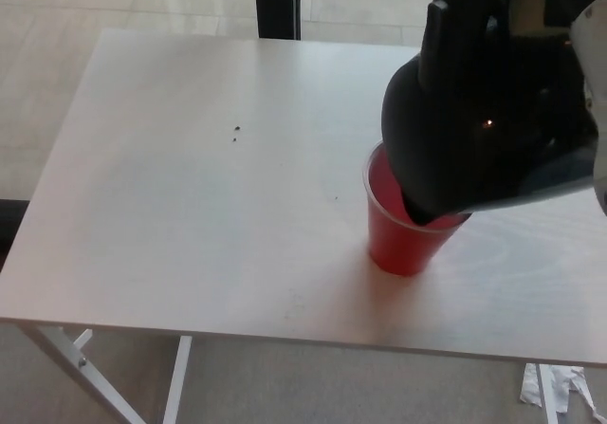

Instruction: The robot uses its right hand to lift up a kettle kept on the middle of the desk by its handle and tilt it into a glass kept next to it to pour out water

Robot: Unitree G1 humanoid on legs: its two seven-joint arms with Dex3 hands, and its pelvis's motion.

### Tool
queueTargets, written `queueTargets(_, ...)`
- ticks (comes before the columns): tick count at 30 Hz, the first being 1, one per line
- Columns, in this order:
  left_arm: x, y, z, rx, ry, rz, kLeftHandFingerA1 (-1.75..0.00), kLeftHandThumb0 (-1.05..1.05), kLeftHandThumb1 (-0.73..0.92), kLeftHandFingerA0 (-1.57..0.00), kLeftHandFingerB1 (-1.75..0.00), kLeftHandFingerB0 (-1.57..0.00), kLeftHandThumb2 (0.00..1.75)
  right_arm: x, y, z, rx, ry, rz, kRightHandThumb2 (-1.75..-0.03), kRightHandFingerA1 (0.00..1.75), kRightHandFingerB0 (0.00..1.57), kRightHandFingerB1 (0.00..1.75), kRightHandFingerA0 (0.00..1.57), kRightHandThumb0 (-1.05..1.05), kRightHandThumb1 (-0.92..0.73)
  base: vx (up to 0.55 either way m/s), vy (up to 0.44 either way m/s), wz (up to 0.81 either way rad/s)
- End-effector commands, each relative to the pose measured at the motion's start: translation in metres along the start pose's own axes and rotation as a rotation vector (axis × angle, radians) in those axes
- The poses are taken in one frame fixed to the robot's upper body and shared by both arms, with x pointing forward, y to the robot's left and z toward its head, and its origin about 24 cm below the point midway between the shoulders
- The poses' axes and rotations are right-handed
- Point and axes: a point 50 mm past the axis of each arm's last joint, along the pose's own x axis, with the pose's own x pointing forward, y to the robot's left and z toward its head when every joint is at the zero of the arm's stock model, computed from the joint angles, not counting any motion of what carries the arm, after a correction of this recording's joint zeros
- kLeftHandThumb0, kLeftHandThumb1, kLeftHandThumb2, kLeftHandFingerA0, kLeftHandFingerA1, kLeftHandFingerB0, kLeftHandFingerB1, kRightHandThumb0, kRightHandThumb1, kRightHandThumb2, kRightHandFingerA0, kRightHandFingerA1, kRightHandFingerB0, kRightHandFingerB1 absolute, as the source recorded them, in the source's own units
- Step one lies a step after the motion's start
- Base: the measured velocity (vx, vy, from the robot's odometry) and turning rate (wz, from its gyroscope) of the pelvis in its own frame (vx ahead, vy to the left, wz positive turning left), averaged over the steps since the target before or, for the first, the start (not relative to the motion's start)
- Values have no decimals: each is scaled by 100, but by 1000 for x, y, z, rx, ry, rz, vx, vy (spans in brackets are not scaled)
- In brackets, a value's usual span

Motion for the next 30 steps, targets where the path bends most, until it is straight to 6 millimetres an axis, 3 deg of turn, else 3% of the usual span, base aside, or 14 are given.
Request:
queueTargets(1, -4, 8, -2, -1, 17, 12, -60, -85, 92, -40, -57, -24, 68, 0, 3, -7, 26, 47, 74, -90, 175, 70, 143, 90, -27, -67, 0, 0, 0)
queueTargets(5, -5, 8, -4, 22, 23, 15, -59, -83, 92, -41, -56, -26, 69, 3, -7, -17, 71, 94, 47, -92, 175, 68, 170, 94, -25, -62, 0, 0, 0)
queueTargets(6, -5, 8, -6, 6, 25, 17, -61, -85, 92, -43, -56, -25, 68, 4, -16, -25, 107, 140, 20, -96, 163, 56, 82, 114, -22, -56, 0, 0, 0)
queueTargets(11, -7, 9, -11, -8, 35, 21, -60, -86, 92, -42, -56, -25, 67, 7, -33, -51, 148, 245, -33, -101, 175, 82, 139, 93, -25, -59, 0, 0, 0)
queueTargets(13, -7, 10, -11, -4, 33, 20, -64, -81, 71, -38, -59, -21, 112, 8, -39, -61, 207, 278, -52, -98, 152, 87, 106, 92, -25, -61, 0, 0, 0)
queueTargets(14, -7, 10, -11, 5, 35, 23, -59, -85, 92, -43, -57, -26, 68, 8, -42, -66, 224, 280, -64, -110, 132, 87, 112, 115, -25, -54, 0, 0, 0)
queueTargets(15, -8, 10, -11, 7, 35, 22, -64, -79, 72, -38, -60, -22, 112, 8, -45, -72, 250, 288, -65, -100, 175, 67, 152, 86, -21, -63, 0, 0, 0)
queueTargets(16, -8, 10, -12, 2, 36, 25, -60, -82, 92, -44, -57, -26, 68, 8, -48, -78, 279, 306, -71, -110, 175, 74, 156, 91, -25, -54, 0, 0, 0)
queueTargets(17, -7, 10, -12, -5, 41, 32, -63, -78, 72, -39, -58, -22, 112, 7, -52, -86, 318, 323, -88, -118, 175, 82, 155, 96, -24, -45, 0, 0, 0)
queueTargets(18, -7, 10, -13, -12, 47, 33, -59, -82, 92, -43, -55, -25, 68, 5, -53, -90, 333, 324, -95, -113, 136, 96, 117, 122, -29, -45, 0, 0, 0)
queueTargets(21, -8, 10, -15, -7, 52, 32, -58, -82, 92, -43, -55, -26, 68, 3, -53, -99, 333, 340, -104, -108, 139, 84, 106, 96, -24, -49, 0, 0, 0)
queueTargets(24, -9, 10, -16, -28, 45, 24, -66, -81, 70, -40, -61, -23, 111, -5, -55, -109, 384, 404, -106, -114, 175, 78, 146, 92, -27, -43, 0, 0, 0)
queueTargets(25, -9, 10, -17, -20, 45, 23, -62, -85, 92, -42, -59, -25, 68, -6, -55, -110, 388, 401, -106, -111, 175, 76, 157, 95, -25, -42, 0, 0, 0)
queueTargets(30, -9, 10, -18, -6, 57, 38, -56, -84, 92, -42, -52, -27, 67, -16, -47, -122, 480, 466, -118, -111, 175, 58, 159, 96, -27, -43, 0, 0, 0)
